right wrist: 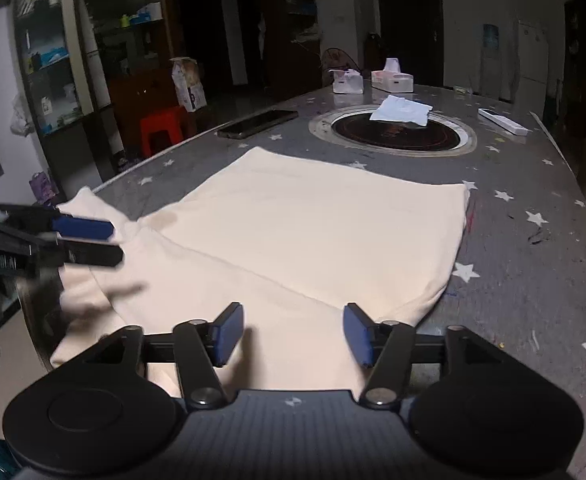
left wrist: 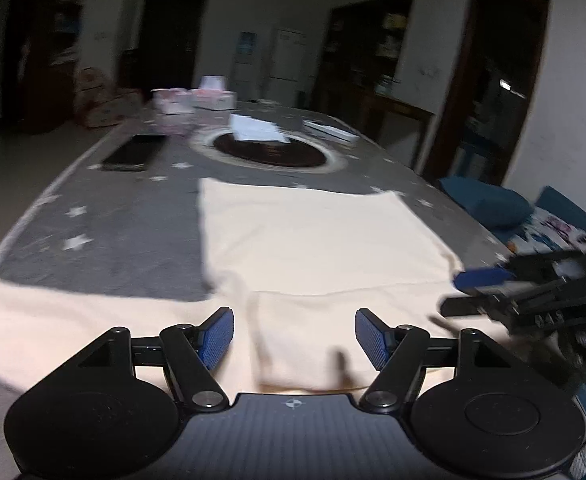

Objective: Fold clothes

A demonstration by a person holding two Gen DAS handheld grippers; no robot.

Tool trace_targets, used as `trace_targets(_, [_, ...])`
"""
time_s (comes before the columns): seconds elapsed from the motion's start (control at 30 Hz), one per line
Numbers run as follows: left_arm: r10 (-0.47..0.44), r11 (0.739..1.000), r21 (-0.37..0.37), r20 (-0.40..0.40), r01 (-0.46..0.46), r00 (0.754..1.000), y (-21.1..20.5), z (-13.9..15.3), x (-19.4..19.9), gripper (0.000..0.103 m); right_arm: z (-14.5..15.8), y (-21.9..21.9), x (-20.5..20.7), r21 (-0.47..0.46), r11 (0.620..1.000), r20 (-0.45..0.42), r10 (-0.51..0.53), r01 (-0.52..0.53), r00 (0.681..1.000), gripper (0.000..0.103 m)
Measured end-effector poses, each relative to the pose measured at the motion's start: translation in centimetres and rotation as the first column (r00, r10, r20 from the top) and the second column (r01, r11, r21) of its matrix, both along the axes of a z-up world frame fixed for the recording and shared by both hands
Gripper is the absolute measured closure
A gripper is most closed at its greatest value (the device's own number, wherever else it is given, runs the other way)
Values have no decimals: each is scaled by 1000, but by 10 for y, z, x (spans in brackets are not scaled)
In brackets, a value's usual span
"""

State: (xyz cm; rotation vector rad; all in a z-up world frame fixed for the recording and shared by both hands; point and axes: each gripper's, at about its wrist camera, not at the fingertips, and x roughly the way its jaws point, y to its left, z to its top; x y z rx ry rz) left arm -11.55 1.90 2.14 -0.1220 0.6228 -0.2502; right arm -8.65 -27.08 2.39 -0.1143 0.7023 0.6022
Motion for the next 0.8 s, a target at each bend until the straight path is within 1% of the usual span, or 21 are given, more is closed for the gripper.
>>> trace_targets(0.07, [77, 997, 1, -6, -77, 997, 16, 0, -3, 33, -5, 3, -1, -13, 1000, 2, 6, -6, 1000, 38])
trace_targets(0.1, [119, 993, 1, -6, -119, 993, 25, 1, -5, 33, -7, 5, -4, -28, 999, 22, 21, -20, 1000, 35])
trace_targets(0.17, [207, 978, 5, -1, -207, 978, 44, 3, -10, 33, -6, 10, -8, -46, 998, 34, 42, -41, 999, 22])
trace_targets(0.2, [258, 966, 14, 4, -258, 966, 55, 4, -11, 33, -6, 12, -9, -45, 998, 34, 48, -47, 998, 21])
trace_targets(0.27, [358, 933, 33, 16, -358, 934, 75, 6, -13, 33, -6, 14, -11, -48, 998, 37, 50, -48, 998, 21])
trace_targets(0.37, [490, 869, 67, 31, -491, 871, 101, 5, -13, 33, -4, 13, -11, -36, 999, 35, 41, -39, 999, 21])
trace_targets(0.47, [585, 808, 82, 18, -584, 811, 125, 1, -11, 33, -2, 12, -12, -28, 999, 36, 35, -34, 999, 21])
trace_targets(0.5, [601, 796, 80, 9, -600, 799, 131, -2, -9, 33, -1, 12, -12, -30, 999, 37, 37, -36, 999, 21])
trace_targets(0.57, [620, 782, 82, -9, -618, 784, 141, -6, -6, 33, 0, 13, -13, -34, 999, 40, 40, -39, 998, 22])
trace_targets(0.63, [626, 779, 74, -27, -623, 780, 145, -11, -3, 35, 2, 13, -13, -32, 999, 43, 41, -39, 998, 22])
trace_targets(0.67, [623, 782, 61, -42, -621, 781, 146, -13, -3, 36, 3, 13, -13, -29, 999, 46, 40, -39, 998, 22])
trace_targets(0.73, [622, 783, 52, -49, -620, 782, 147, -16, -2, 52, 5, 14, -13, -24, 999, 51, 39, -38, 998, 22])
trace_targets(0.8, [624, 781, 53, -44, -622, 780, 147, -18, -2, 63, 6, 14, -13, -19, 999, 56, 37, -36, 998, 22])
